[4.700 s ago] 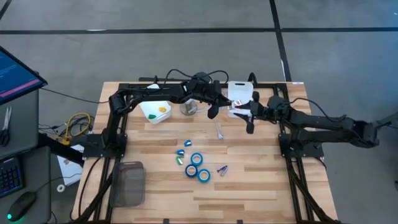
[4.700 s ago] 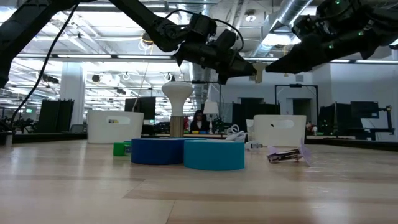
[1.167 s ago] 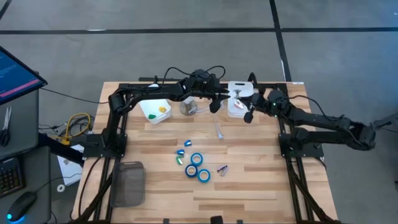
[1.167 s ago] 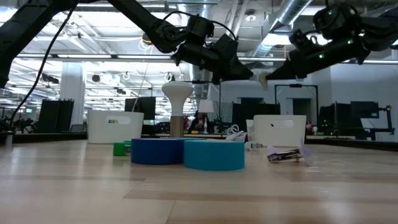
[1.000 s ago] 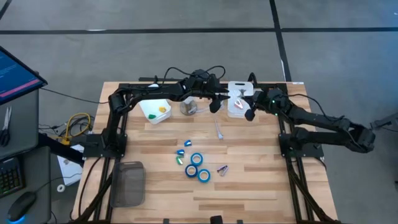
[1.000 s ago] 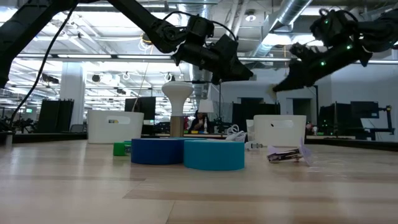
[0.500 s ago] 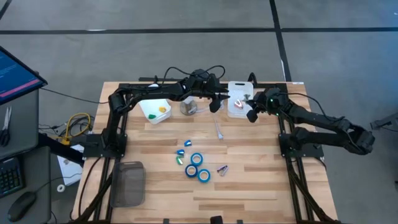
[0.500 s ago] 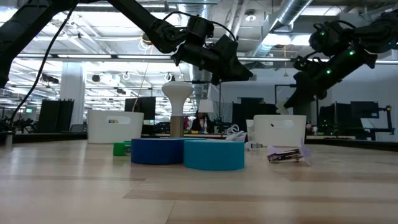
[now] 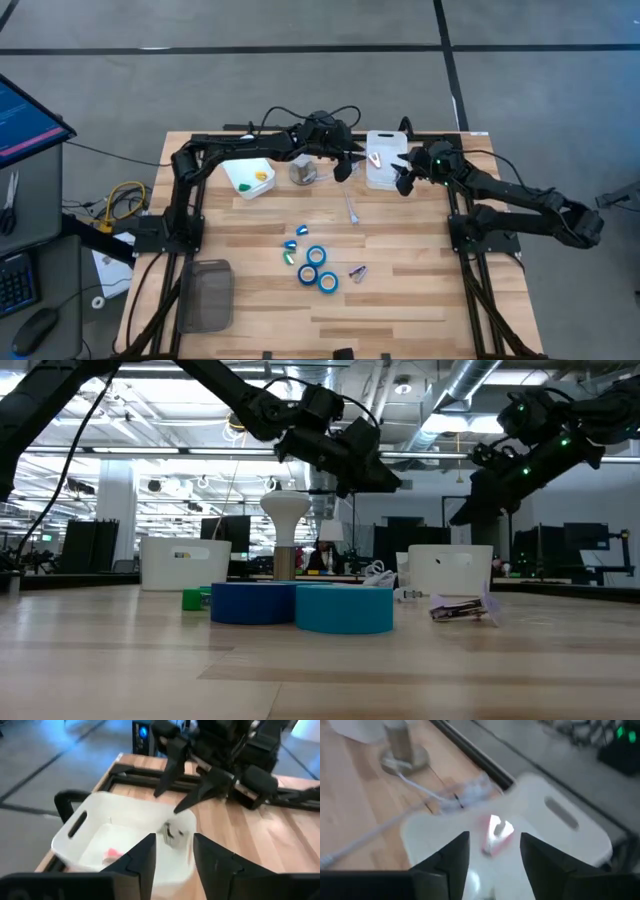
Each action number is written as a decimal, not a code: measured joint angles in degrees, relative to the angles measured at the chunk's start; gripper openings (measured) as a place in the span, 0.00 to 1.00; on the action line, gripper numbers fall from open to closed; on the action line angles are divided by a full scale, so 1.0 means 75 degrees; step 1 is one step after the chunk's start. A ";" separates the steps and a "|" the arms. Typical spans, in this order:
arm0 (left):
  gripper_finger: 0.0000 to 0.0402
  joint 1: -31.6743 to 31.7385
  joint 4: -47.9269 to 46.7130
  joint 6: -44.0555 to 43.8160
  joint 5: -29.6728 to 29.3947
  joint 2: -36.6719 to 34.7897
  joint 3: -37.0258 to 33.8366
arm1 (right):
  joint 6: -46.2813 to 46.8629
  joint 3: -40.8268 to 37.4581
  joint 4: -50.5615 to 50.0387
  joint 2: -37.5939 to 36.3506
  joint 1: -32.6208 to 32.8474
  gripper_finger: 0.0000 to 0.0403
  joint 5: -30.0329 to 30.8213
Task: Pick and place Stapler, Stapler remover, tape
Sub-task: Put the top light blue tape into the black bin
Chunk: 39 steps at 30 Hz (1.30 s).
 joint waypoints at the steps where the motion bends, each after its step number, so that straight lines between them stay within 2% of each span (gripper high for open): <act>1: 0.28 0.0001 -0.0267 0.0101 0.0000 -0.0161 -0.0002 | -0.0090 0.0000 0.0124 -0.0064 0.0113 0.40 -0.0017; 4: 0.23 -0.0023 -0.1425 0.0707 -0.0003 -0.0786 0.0001 | -0.0424 0.0000 0.0397 -0.0318 0.0466 0.31 -0.0170; 7: 0.16 -0.0144 -0.2353 0.1301 -0.0057 -0.1533 -0.0302 | -0.0500 0.0003 0.0522 -0.0651 0.0809 0.17 -0.0198; 10: 0.09 -0.0398 -0.2622 0.1716 -0.0672 -0.2451 -0.1000 | -0.0535 0.0000 0.0410 -0.0985 0.1110 0.03 -0.0198; 14: 0.01 -0.0779 -0.2681 0.2340 -0.1805 -0.3842 -0.2313 | -0.0375 0.0003 0.0144 -0.1404 0.1520 0.03 -0.0183; 18: 0.01 -0.1150 -0.2672 0.2548 -0.1920 -0.5238 -0.3763 | -0.0315 0.0003 -0.0134 -0.1722 0.2068 0.01 -0.0181; 24: 0.01 -0.1806 -0.2324 0.1193 -0.1918 -0.6881 -0.5605 | -0.0234 0.0003 -0.0118 -0.1846 0.2982 0.00 0.0255; 26: 0.00 -0.2111 -0.2083 0.0734 -0.2087 -0.7184 -0.6043 | -0.0206 0.0003 -0.0082 -0.1846 0.3232 0.00 0.0583; 29: 0.01 -0.2757 -0.1982 0.0188 -0.3161 -0.7335 -0.6459 | -0.0204 0.0003 -0.0069 -0.1843 0.3562 0.00 0.1141; 33: 0.01 -0.3631 -0.1929 0.0150 -0.4399 -0.7107 -0.6553 | -0.0186 0.0003 -0.0049 -0.1840 0.3865 0.00 0.1784; 39: 0.01 -0.4387 -0.1864 0.0122 -0.4594 -0.6666 -0.6553 | -0.0188 0.0003 -0.0009 -0.1840 0.4048 0.00 0.2066</act>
